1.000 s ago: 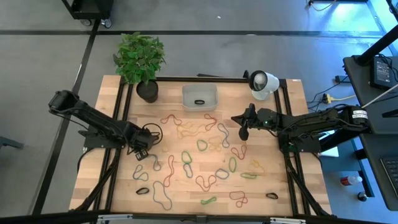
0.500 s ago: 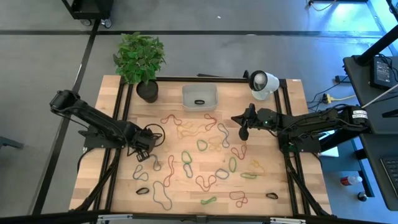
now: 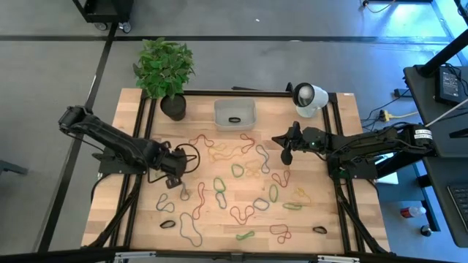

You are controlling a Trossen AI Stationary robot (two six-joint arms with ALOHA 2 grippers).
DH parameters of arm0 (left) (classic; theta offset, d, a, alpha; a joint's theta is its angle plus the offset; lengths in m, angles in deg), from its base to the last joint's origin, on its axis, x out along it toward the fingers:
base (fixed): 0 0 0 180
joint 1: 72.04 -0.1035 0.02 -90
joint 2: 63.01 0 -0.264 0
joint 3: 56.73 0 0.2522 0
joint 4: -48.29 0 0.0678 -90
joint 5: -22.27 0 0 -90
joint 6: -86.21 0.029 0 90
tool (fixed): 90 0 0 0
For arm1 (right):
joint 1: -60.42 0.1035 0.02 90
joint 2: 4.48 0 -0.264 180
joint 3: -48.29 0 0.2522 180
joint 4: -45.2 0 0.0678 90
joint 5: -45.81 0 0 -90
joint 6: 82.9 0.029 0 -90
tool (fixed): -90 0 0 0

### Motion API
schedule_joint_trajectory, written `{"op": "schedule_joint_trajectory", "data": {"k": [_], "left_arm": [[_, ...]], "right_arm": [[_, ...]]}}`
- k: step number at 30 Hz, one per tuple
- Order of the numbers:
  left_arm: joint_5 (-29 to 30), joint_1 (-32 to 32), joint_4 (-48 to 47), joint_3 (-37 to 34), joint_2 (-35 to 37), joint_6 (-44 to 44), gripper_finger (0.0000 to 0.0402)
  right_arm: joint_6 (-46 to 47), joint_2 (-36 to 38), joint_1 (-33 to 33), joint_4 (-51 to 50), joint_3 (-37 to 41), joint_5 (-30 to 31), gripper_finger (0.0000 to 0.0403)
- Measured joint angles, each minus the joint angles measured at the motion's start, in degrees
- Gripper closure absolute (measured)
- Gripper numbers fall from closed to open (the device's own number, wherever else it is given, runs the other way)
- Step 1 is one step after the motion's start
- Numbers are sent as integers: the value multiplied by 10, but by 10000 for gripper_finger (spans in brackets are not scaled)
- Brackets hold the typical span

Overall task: Pick and place rubber bands into bin
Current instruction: Put the green rubber band into the gray bin

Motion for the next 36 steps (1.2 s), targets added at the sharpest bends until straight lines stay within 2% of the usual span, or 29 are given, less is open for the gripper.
{"op": "schedule_joint_trajectory", "data": {"k": [4, 11, 19, 23, 28, 36], "left_arm": [[-43, -3, 0, -46, 0, -72, 390], [-103, -4, 7, -139, 0, -203, 335], [-109, -4, 48, -167, 2, -204, 298], [-103, -3, 44, -167, 2, -211, 312], [-93, -4, 39, -159, 0, -207, 388], [-40, -4, 43, -89, 0, -166, 399]], "right_arm": [[0, 0, 0, 0, 0, 0, 400], [1, 0, 0, 0, 0, 0, 400], [2, 0, 0, 0, 0, 0, 400], [2, 0, 0, 0, 0, 0, 400], [2, 0, 0, 0, 0, 0, 400], [2, 0, 0, 0, 0, 0, 400]]}}
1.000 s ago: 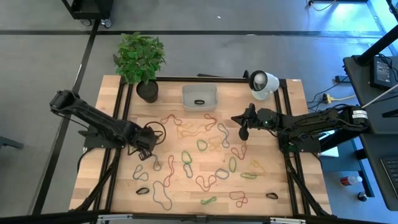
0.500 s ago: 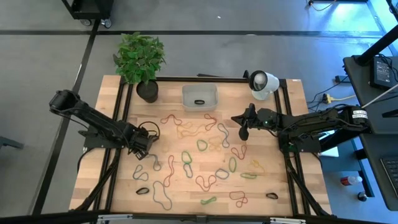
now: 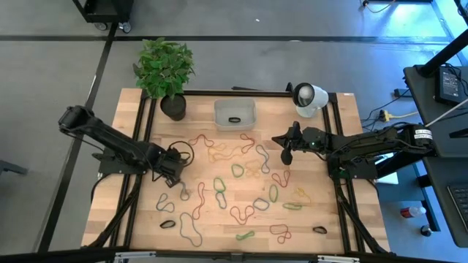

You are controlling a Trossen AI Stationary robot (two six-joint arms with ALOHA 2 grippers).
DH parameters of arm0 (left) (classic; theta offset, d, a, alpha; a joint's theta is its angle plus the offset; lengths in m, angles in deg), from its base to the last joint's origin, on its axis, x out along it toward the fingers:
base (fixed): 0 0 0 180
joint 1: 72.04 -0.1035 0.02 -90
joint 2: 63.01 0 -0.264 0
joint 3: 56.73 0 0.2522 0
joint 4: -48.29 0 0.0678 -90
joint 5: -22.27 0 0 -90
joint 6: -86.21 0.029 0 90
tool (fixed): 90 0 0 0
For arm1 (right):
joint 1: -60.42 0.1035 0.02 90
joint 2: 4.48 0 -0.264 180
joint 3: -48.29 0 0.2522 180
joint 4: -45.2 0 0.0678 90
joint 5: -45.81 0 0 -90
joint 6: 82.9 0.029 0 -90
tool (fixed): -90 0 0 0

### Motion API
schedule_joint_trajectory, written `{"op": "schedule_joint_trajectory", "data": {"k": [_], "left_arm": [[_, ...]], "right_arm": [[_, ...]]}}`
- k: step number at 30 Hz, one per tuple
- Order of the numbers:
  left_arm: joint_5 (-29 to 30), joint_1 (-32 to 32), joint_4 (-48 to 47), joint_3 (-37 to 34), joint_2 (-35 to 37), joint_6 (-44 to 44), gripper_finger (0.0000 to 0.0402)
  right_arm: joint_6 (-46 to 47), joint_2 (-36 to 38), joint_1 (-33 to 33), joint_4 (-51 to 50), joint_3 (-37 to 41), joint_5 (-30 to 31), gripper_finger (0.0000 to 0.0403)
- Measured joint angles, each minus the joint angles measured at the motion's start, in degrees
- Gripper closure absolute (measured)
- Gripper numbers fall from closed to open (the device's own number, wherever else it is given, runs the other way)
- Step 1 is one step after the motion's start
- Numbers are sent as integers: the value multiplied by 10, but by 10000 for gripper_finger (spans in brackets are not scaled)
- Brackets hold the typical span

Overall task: Pick and place rubber bands into bin
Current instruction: Put the green rubber band into the gray bin

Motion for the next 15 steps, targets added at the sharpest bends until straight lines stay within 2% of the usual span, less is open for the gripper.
{"op": "schedule_joint_trajectory", "data": {"k": [7, 12, 15], "left_arm": [[105, -18, -5, 114, 1, 115, 399], [122, -76, 19, 187, -16, 226, 399], [126, -126, 67, 217, -50, 314, 399]], "right_arm": [[0, 0, 0, 7, 0, 0, 400], [-1, 0, 0, 10, 0, 0, 400], [-1, 0, 0, 11, 0, 0, 400]]}}
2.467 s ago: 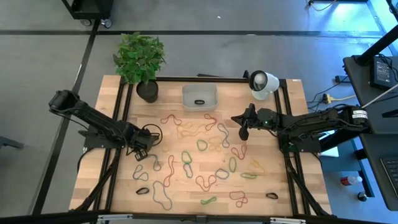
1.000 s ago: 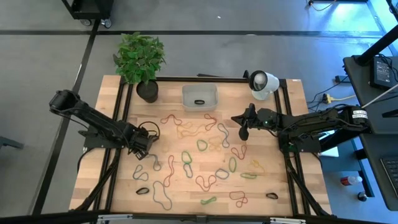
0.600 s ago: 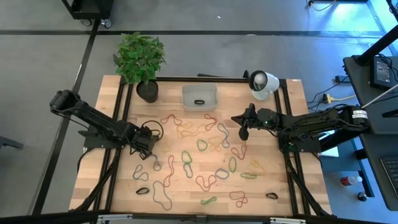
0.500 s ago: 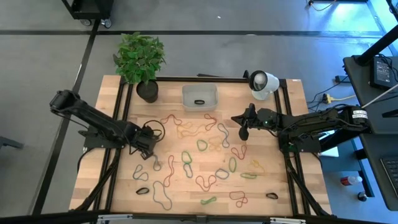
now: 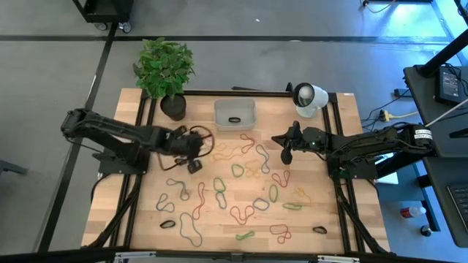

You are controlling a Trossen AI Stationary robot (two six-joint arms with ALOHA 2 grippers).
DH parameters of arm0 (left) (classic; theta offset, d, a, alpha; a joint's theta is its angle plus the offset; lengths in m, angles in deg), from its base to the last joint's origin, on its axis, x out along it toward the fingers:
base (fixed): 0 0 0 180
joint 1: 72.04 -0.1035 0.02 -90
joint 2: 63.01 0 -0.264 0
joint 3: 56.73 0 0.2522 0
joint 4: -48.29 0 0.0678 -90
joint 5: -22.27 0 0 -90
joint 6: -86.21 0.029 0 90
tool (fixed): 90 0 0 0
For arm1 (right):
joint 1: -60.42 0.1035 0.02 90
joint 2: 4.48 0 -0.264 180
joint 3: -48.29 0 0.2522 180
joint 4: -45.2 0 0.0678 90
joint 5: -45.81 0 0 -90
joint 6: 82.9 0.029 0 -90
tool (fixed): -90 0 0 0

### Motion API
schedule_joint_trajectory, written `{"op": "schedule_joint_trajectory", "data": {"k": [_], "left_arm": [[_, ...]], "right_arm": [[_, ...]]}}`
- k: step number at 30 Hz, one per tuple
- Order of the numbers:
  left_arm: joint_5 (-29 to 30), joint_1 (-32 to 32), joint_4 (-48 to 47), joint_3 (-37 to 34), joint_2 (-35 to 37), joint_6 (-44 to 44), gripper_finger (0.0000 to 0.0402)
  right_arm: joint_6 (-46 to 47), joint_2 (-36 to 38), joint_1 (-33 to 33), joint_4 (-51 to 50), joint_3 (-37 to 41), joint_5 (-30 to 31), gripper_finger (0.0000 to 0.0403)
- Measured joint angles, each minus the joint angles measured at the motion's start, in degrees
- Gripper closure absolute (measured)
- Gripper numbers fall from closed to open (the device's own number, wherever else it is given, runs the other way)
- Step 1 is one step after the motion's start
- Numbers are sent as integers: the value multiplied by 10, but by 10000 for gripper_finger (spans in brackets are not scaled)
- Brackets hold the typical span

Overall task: Pick and place rubber bands into bin
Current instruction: Put the green rubber band into the gray bin, then put the red rubber band into the gray bin

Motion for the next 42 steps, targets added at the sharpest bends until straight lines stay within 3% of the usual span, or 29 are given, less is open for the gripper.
{"op": "schedule_joint_trajectory", "data": {"k": [6, 13, 25, 28, 32, 42], "left_arm": [[-13, -99, 130, 66, -98, 163, 399], [-45, -191, 243, 156, -206, 265, 399], [-48, -306, 293, 209, -368, 225, 398], [-84, -325, 280, 209, -388, 210, 392], [-120, -335, 278, 209, -404, 200, 359], [-124, -331, 271, 209, -388, 202, 264]], "right_arm": [[1, 0, 0, 2, 0, 0, 400], [-1, 0, 0, 3, 0, 0, 400], [-4, 0, 0, 6, 0, 0, 400], [-4, 0, 0, 7, 0, 0, 400], [-5, 0, 0, 6, 0, 0, 400], [-16, 0, 0, 6, 0, 0, 400]]}}
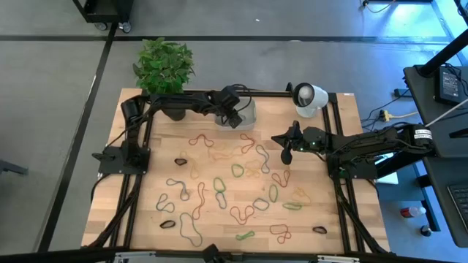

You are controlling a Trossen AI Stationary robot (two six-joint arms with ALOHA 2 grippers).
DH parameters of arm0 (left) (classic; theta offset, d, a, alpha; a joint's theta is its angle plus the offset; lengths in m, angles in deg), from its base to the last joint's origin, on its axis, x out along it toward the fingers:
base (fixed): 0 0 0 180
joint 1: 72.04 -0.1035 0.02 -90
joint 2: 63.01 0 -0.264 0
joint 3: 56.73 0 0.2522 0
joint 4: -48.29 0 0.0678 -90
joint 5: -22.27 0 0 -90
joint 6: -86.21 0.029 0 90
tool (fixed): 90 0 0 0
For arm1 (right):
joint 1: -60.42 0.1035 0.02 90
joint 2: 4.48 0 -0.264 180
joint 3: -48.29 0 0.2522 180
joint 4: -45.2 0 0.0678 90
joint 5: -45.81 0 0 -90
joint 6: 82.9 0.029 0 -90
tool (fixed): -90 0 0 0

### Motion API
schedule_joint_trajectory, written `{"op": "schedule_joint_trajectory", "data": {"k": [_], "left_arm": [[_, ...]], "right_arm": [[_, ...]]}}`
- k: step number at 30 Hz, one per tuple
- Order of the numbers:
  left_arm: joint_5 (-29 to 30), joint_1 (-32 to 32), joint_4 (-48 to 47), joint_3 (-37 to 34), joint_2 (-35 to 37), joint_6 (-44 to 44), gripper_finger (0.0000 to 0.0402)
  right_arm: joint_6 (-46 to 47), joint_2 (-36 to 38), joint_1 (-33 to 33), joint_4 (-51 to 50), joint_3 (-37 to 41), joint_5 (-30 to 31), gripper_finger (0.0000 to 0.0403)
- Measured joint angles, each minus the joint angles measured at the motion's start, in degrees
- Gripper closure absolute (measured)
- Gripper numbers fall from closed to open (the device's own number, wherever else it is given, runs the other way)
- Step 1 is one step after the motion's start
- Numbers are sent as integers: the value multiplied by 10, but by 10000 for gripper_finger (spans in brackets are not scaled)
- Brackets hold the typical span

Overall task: Pick and place rubber bands into bin
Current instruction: Put the red rubber band into the gray bin

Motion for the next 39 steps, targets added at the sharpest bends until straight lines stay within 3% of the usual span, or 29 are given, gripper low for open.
{"op": "schedule_joint_trajectory", "data": {"k": [5, 10, 18, 25, 31, 39], "left_arm": [[0, 4, -40, 0, 32, -7, 255], [14, 21, -117, -7, 96, -78, 268], [124, 136, -111, -147, 235, -87, 317], [123, 251, -48, -305, 353, -119, 391], [125, 306, 56, -426, 428, -113, 400], [121, 309, 219, -563, 495, -81, 401]], "right_arm": [[-2, 0, 0, 1, 0, 0, 400], [-2, 0, 0, 4, 0, 0, 393], [-2, 0, 0, 4, 0, 0, 383], [44, 0, 0, 24, 0, 0, 382], [41, -12, 11, 21, -52, 12, 382], [41, -137, 38, -175, -234, 89, 382]]}}
